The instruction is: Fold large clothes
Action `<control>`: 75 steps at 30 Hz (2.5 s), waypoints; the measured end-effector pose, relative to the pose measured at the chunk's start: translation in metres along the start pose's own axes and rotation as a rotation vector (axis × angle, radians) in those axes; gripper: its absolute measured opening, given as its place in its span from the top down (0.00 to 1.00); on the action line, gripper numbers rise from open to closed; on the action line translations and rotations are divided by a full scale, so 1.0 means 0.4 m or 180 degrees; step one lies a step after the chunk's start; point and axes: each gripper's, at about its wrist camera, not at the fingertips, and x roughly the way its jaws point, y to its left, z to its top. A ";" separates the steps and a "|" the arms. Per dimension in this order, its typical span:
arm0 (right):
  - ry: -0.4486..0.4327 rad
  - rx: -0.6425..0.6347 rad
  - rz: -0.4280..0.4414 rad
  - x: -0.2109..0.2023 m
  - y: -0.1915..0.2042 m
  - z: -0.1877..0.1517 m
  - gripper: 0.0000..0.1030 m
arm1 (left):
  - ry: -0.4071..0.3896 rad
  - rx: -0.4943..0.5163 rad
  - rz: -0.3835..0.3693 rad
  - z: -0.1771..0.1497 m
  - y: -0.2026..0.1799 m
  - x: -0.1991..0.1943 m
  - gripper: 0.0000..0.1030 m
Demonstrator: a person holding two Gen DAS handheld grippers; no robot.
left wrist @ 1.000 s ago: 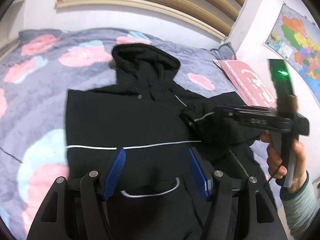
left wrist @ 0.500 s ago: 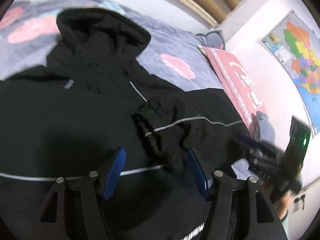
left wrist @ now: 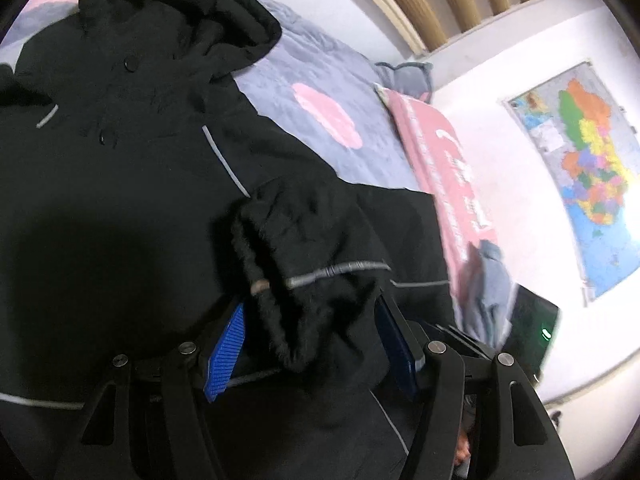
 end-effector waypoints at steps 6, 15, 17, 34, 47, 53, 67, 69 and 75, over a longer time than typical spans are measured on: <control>-0.0042 -0.0048 -0.0028 -0.054 0.018 -0.002 0.56 | -0.0172 0.0260 0.0315 -0.003 -0.036 -0.040 0.82; -0.0493 -0.0228 0.0075 -0.256 0.093 0.014 0.44 | -0.0804 0.0429 0.0431 -0.003 -0.014 -0.375 0.82; -0.0541 -0.0262 0.0022 -0.270 0.112 0.025 0.44 | -0.0903 0.0430 0.0558 -0.005 0.013 -0.457 0.82; 0.0162 -0.0488 -0.0378 0.031 0.288 0.017 0.51 | -0.0434 -0.0284 0.0963 -0.161 0.424 -0.585 0.62; -0.0338 -0.0461 0.0222 -0.120 0.341 0.053 0.51 | -0.1028 0.0345 0.0948 -0.141 0.192 -0.698 0.35; -0.0200 -0.0551 0.0048 -0.049 0.387 0.058 0.51 | -0.0626 0.0308 0.1319 -0.132 0.223 -0.520 0.35; -0.0492 -0.0575 -0.0019 0.066 0.319 -0.034 0.50 | -0.0480 0.0195 0.1655 -0.163 0.331 -0.410 0.36; -0.0520 -0.0594 -0.0044 0.065 0.322 -0.039 0.50 | -0.0505 0.0205 0.1655 -0.164 0.331 -0.412 0.36; -0.0537 -0.0575 -0.0038 0.058 0.324 -0.044 0.50 | -0.0669 0.0307 0.1522 -0.171 0.314 -0.446 0.36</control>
